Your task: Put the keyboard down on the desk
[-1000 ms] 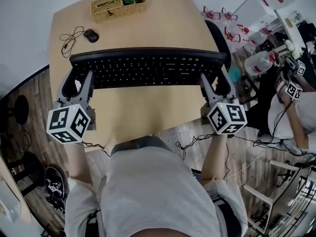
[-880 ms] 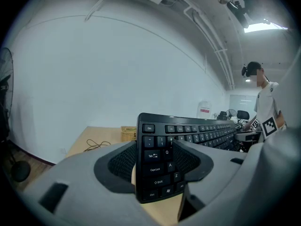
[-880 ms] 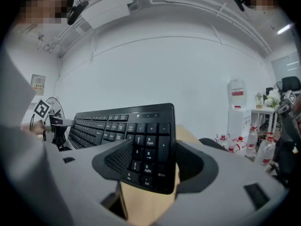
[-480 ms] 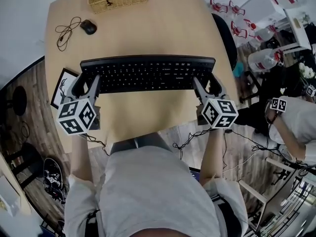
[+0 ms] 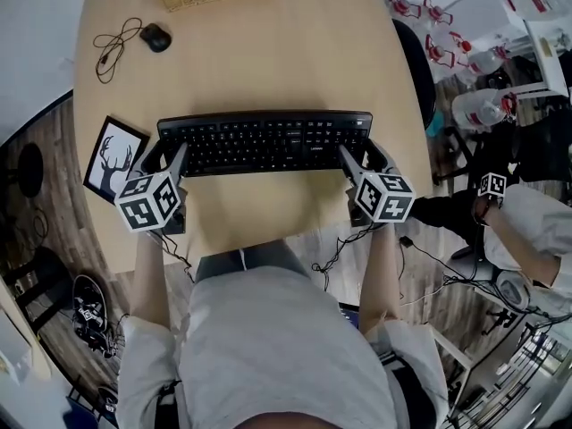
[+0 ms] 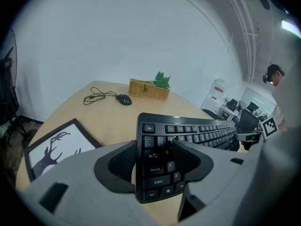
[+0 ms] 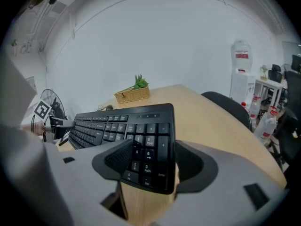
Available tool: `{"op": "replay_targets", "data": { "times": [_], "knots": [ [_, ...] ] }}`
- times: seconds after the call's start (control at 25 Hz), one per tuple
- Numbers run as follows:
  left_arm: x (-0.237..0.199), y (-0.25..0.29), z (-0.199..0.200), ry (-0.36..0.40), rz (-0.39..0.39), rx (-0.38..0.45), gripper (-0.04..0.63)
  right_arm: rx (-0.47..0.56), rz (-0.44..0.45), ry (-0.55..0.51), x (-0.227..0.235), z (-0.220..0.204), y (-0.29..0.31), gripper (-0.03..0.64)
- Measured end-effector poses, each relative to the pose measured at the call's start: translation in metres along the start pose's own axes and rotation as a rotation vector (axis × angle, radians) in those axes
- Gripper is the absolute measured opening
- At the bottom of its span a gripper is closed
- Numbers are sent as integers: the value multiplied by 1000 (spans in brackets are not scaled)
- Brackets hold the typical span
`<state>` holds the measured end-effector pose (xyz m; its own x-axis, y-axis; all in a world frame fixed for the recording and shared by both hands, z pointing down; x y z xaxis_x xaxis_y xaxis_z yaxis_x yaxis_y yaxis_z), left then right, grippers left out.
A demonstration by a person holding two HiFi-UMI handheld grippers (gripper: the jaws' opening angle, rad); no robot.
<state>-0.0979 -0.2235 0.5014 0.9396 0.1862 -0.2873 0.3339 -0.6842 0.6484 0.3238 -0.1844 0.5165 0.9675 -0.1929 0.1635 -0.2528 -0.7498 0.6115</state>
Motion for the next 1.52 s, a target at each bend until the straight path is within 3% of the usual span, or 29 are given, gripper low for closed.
{"op": "replay_targets", "data": {
  "times": [0.4, 1.24, 1.52],
  "knots": [
    [-18, 17, -30, -65, 30, -97, 233, -100, 21, 2, -1, -21, 25, 255],
    [-27, 36, -42, -75, 89, -140, 233, -165, -7, 33, -2, -38, 42, 255],
    [-29, 36, -44, -66, 75, -101, 235, -124, -32, 35, -3, -39, 41, 255]
  ]
}}
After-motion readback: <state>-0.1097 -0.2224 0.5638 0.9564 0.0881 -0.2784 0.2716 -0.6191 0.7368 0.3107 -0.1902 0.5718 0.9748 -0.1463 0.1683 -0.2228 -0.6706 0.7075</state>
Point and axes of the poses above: the fingertips, and each gripper's own axes: y forward along the fingers, x to its right, z out of its top, the point moved 6 cm from there along -y, backward along the fingers, and after that the axes turned 4 degrees about -y, right-handed, at the moved point
